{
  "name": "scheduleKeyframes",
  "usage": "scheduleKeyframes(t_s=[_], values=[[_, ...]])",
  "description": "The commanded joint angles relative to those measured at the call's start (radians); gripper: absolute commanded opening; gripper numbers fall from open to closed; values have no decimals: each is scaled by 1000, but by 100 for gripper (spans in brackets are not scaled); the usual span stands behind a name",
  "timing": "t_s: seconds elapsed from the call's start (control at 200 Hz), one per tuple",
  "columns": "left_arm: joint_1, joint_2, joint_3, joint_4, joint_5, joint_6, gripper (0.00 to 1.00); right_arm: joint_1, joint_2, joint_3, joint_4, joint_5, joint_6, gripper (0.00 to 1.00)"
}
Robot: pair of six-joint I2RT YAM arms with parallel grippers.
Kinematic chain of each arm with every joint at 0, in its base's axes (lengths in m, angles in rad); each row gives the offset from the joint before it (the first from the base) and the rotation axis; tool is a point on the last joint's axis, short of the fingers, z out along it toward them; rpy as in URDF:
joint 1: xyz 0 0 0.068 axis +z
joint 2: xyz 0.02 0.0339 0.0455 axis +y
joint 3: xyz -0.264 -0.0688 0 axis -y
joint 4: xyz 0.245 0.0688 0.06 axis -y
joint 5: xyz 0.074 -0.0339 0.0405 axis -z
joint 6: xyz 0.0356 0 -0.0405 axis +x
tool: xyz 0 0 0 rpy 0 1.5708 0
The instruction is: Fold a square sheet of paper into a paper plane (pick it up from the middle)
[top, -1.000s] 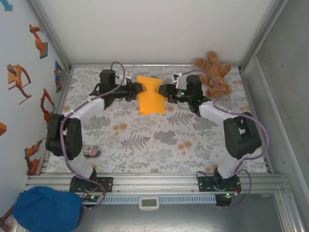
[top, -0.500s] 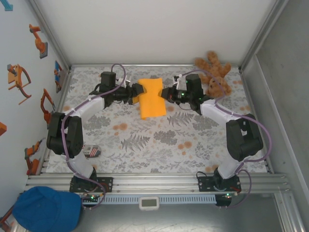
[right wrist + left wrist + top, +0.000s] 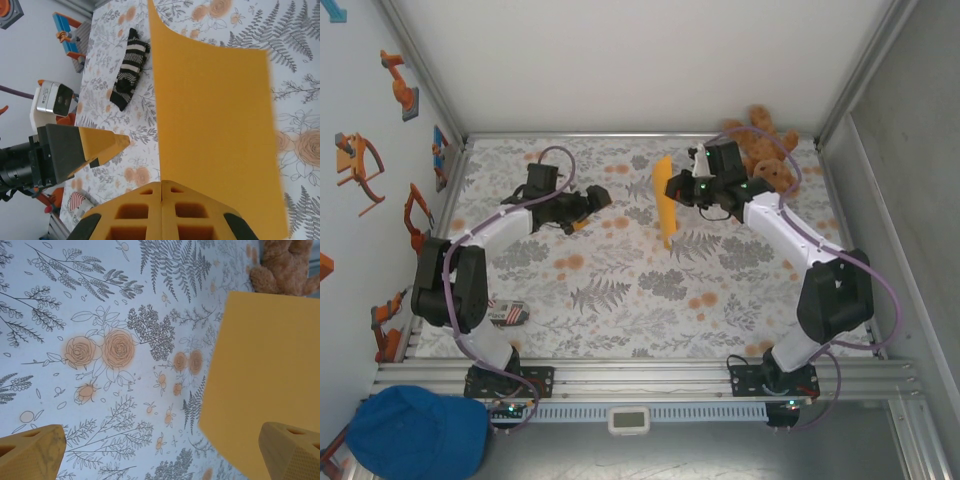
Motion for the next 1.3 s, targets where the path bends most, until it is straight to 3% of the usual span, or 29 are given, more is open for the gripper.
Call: scheduleKeyframes(t_s=[0.0, 0.22, 0.431, 0.716, 0.936, 1.292], values=[[3, -40, -43, 69, -20, -26, 98, 48, 56, 22, -11, 6, 4, 0], [1, -27, -105, 145, 1, -92, 96, 58, 151, -94, 342, -155, 248, 0], [-26, 13, -115, 175, 0, -127, 96, 57, 254, -100, 262, -100, 181, 0], [-134, 126, -29, 129, -54, -156, 98, 28, 302, -95, 213, -55, 108, 0], [-191, 200, 10, 145, -78, -211, 87, 26, 354, -59, 181, -77, 61, 0], [-202, 286, 98, 53, -81, -183, 63, 18, 400, -29, 165, -103, 43, 0]])
